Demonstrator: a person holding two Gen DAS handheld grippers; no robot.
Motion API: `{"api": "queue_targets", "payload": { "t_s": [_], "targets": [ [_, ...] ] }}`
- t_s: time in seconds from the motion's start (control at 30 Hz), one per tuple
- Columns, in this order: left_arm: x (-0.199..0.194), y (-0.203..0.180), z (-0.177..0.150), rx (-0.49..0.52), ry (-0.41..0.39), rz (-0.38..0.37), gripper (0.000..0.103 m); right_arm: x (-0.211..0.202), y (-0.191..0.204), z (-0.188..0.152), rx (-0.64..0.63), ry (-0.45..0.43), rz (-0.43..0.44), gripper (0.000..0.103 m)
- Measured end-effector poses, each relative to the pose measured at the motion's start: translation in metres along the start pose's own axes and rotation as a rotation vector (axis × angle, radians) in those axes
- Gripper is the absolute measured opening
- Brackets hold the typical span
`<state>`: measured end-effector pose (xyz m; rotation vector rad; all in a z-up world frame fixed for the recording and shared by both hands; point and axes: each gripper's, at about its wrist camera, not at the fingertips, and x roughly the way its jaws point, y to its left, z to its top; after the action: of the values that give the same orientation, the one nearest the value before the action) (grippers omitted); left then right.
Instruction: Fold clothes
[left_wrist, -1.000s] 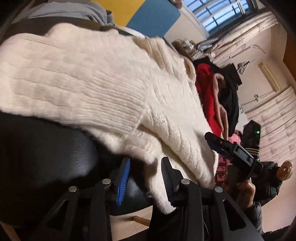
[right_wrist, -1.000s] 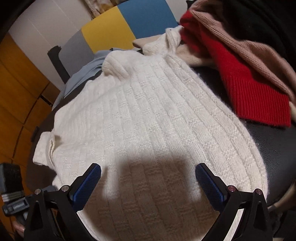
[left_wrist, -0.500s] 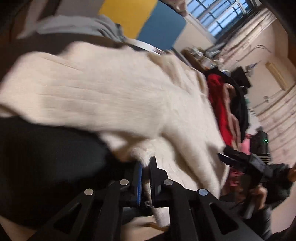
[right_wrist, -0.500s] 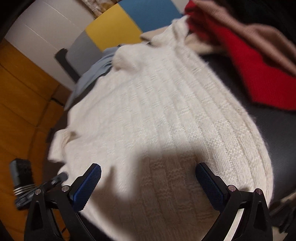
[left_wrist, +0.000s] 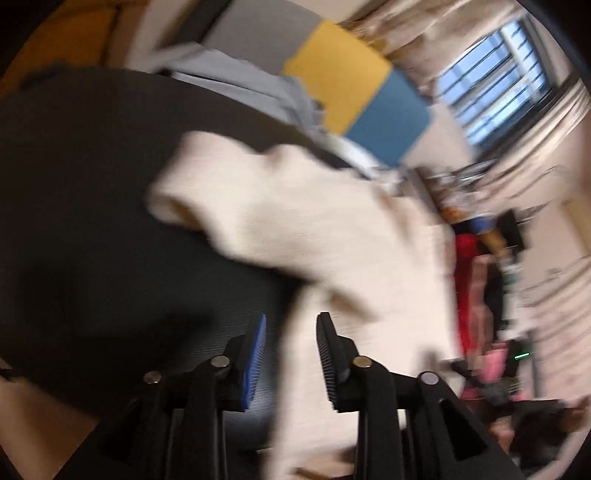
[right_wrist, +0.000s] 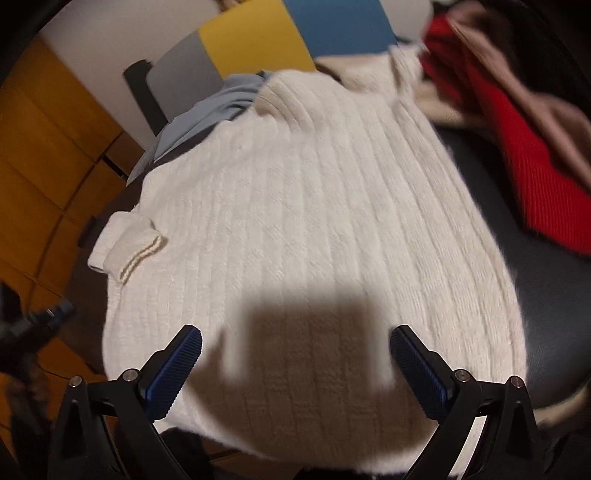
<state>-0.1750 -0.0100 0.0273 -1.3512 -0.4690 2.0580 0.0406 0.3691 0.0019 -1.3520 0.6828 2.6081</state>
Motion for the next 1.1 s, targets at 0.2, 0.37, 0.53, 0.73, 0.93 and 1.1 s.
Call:
{"api": "queue_targets", "payload": {
  "t_s": [0.2,0.37,0.53,0.73,0.93,1.1],
  "targets": [
    [0.074,-0.012,0.01,-0.127,0.106,-0.083,0.041,0.021,0.036,0.008,-0.19,-0.044,-0.097,0.103],
    [0.103,-0.008,0.011,-0.221,0.104,-0.113,0.041,0.044,0.043,-0.01,-0.278,-0.066,-0.161,0.103],
    [0.07,0.011,0.02,-0.243,-0.058,-0.138,0.01,0.041,0.035,-0.016,-0.234,-0.15,-0.143,0.103],
    [-0.013,0.073,0.032,-0.315,-0.241,-0.016,0.01,0.045,0.037,-0.017,-0.242,-0.178,-0.156,0.103],
    [-0.075,0.138,0.021,-0.428,-0.285,0.249,0.019,0.044,0.038,-0.019,-0.244,-0.184,-0.162,0.103],
    [-0.033,0.093,0.009,-0.333,-0.152,-0.027,0.036,0.044,0.039,-0.019,-0.247,-0.183,-0.171,0.103]
  ]
}}
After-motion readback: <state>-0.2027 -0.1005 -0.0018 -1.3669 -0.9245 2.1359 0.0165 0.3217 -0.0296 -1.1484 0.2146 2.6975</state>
